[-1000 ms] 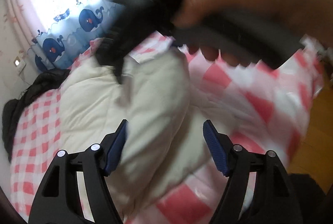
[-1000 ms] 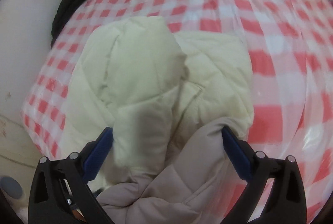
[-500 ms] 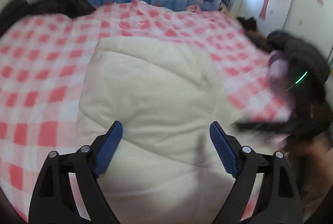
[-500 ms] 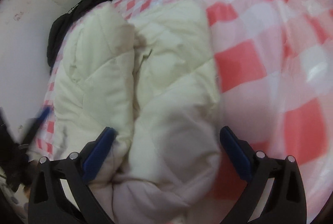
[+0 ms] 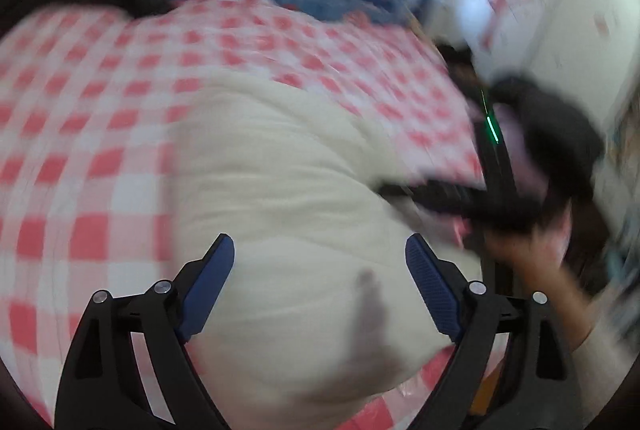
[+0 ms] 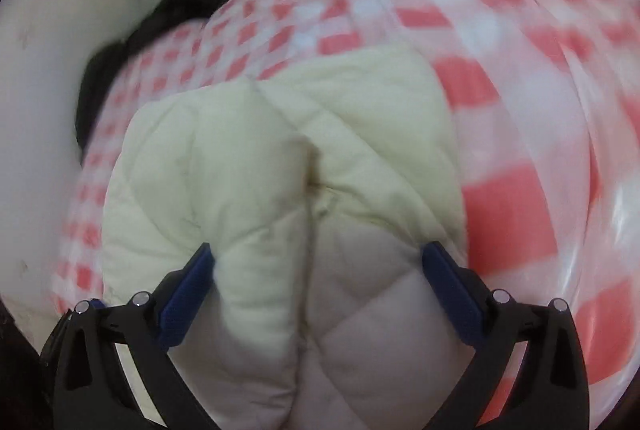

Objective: Fold large clothes

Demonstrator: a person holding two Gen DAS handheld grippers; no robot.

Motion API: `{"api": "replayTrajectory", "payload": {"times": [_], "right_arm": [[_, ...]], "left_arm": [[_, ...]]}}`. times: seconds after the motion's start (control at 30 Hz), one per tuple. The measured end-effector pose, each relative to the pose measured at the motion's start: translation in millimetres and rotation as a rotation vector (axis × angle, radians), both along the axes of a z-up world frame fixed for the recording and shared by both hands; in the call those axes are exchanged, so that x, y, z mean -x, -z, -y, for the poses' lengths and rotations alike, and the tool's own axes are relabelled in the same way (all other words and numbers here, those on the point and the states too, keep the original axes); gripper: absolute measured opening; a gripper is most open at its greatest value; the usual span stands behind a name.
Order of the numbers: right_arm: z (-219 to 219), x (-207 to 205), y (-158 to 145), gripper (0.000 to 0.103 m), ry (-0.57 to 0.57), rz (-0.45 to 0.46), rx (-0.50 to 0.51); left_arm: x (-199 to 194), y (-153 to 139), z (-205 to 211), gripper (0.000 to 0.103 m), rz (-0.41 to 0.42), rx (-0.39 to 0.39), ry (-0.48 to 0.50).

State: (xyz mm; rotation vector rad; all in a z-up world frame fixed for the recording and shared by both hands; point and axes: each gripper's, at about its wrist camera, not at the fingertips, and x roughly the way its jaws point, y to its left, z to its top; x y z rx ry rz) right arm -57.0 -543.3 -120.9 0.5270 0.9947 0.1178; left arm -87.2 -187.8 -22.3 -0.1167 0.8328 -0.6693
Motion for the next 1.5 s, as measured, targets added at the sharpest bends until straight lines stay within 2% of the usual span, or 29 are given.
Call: {"api": "replayTrajectory", "payload": {"times": [0.13,0.23,0.27,0.37,0.43,0.5,0.6,0.7,0.8,0.87,0.93,1.0,1.03,1.07,1.2,1.27,1.3,1.37,1.43,1.5], "right_arm": [[0.9,10.9,-1.2,0.097,0.001,0.008,0.042],[-2.0,12.0,-2.6,0.097,0.002,0.009,0.071],[-2.3,13.3,-1.3,0.097,0.006,0.011,0.071],[-4.5,15.2,-0.1,0.097,0.026,0.027,0.053],[-4.8,15.5,3.0,0.097,0.048,0.042,0.029],[-6.9,18.7,5.3,0.097,0.096,0.084,0.006],[-15.3,17.7,7.7,0.098,0.147,0.123,-0.071],[-43.8,2.4,5.8,0.098,0.126,0.152,-0.136],[-95.0,-24.3,6.4,0.098,0.063,0.165,-0.206],[-142.7,-46.9,10.1,0.098,-0.009,0.173,-0.246],[-180.4,-63.9,15.5,0.098,-0.073,0.173,-0.249],[-202.2,-72.9,16.8,0.098,-0.116,0.167,-0.21],[-207.3,-74.8,15.3,0.098,-0.129,0.164,-0.184],[-208.7,-75.8,13.5,0.098,-0.139,0.164,-0.152],[-190.2,-70.2,18.4,0.098,-0.119,0.138,-0.087],[-181.2,-64.0,22.9,0.098,-0.091,0.123,-0.066],[-176.7,-61.2,25.9,0.098,-0.078,0.115,-0.06],[-174.0,-55.2,34.3,0.098,-0.077,0.096,-0.071],[-171.8,-56.1,36.3,0.098,-0.09,0.066,-0.103],[-171.1,-60.0,31.4,0.098,-0.108,0.043,-0.097]], "left_arm": [[-45.6,21.1,-61.6,0.084,-0.192,0.136,-0.162],[-67.7,52.9,-66.0,0.084,-0.334,0.168,-0.141],[-71.8,67.5,-57.1,0.086,-0.385,0.171,-0.104],[-70.5,86.6,-34.3,0.09,-0.432,0.216,-0.046],[-62.2,81.3,-18.6,0.091,-0.37,0.154,-0.05],[-55.1,72.1,-10.2,0.091,-0.301,0.125,-0.019],[-53.9,56.5,-22.8,0.09,-0.234,0.103,-0.009],[-56.1,31.9,-60.2,0.089,-0.155,0.058,-0.056],[-63.2,12.5,-117.0,0.089,-0.108,0.003,-0.139],[-69.3,10.5,-153.3,0.089,-0.108,-0.021,-0.194],[-76.3,19.8,-183.6,0.089,-0.154,-0.038,-0.232],[-86.3,38.4,-212.1,0.089,-0.246,-0.001,-0.241],[-89.6,43.1,-217.7,0.089,-0.263,0.022,-0.237],[-89.8,44.5,-224.8,0.089,-0.27,0.051,-0.235],[-87.1,26.1,-234.1,0.089,-0.153,0.111,-0.343],[-88.9,16.8,-230.3,0.089,-0.108,0.147,-0.367],[-92.7,15.1,-221.4,0.089,-0.094,0.138,-0.353],[-105.0,20.6,-196.4,0.089,-0.106,0.062,-0.306],[-107.5,33.3,-179.2,0.091,-0.083,-0.059,-0.296],[-106.6,38.7,-188.4,0.091,-0.089,-0.031,-0.302]]}}
